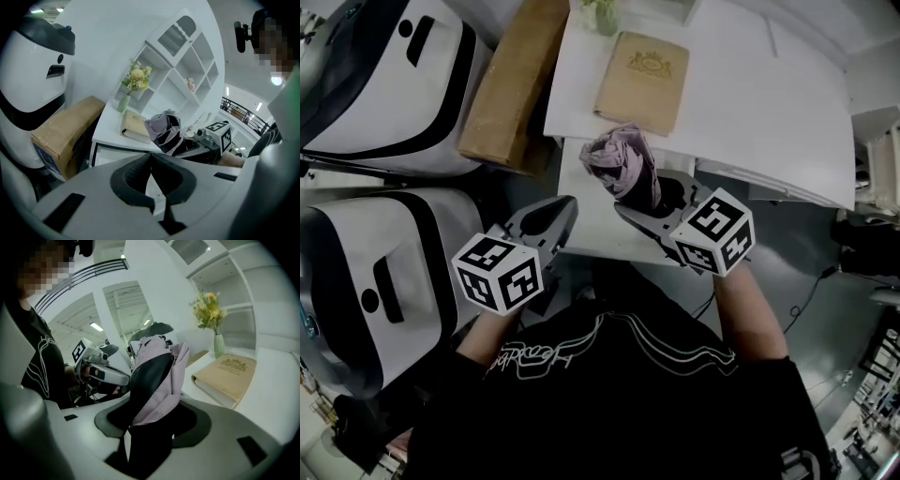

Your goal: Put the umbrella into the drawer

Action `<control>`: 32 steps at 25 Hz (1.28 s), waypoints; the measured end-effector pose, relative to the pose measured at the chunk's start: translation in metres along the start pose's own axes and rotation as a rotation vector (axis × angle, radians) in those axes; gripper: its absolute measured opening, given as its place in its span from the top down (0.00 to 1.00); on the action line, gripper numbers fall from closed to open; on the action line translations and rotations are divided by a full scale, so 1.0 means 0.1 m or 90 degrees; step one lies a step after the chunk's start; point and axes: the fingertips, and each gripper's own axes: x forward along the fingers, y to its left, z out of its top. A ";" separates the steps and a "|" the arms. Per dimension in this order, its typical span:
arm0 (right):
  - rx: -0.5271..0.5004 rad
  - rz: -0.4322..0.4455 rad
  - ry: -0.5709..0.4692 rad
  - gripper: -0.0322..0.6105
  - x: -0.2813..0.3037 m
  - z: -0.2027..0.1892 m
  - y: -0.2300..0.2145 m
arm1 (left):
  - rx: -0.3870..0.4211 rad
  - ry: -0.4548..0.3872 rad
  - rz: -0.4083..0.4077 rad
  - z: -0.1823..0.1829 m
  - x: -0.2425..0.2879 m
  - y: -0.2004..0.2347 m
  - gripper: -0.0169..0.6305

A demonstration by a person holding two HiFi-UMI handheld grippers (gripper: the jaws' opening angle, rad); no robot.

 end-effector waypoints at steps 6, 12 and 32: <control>-0.015 0.032 0.091 0.58 0.54 -0.39 -0.11 | -0.046 0.015 0.022 -0.21 0.00 0.36 0.94; -0.031 0.016 0.181 0.58 0.96 -0.92 -0.35 | -0.088 0.031 0.039 -0.44 0.06 0.69 0.94; -0.097 -0.046 0.399 0.58 1.94 -2.29 -1.06 | -0.166 0.023 0.087 -0.63 0.14 1.30 0.94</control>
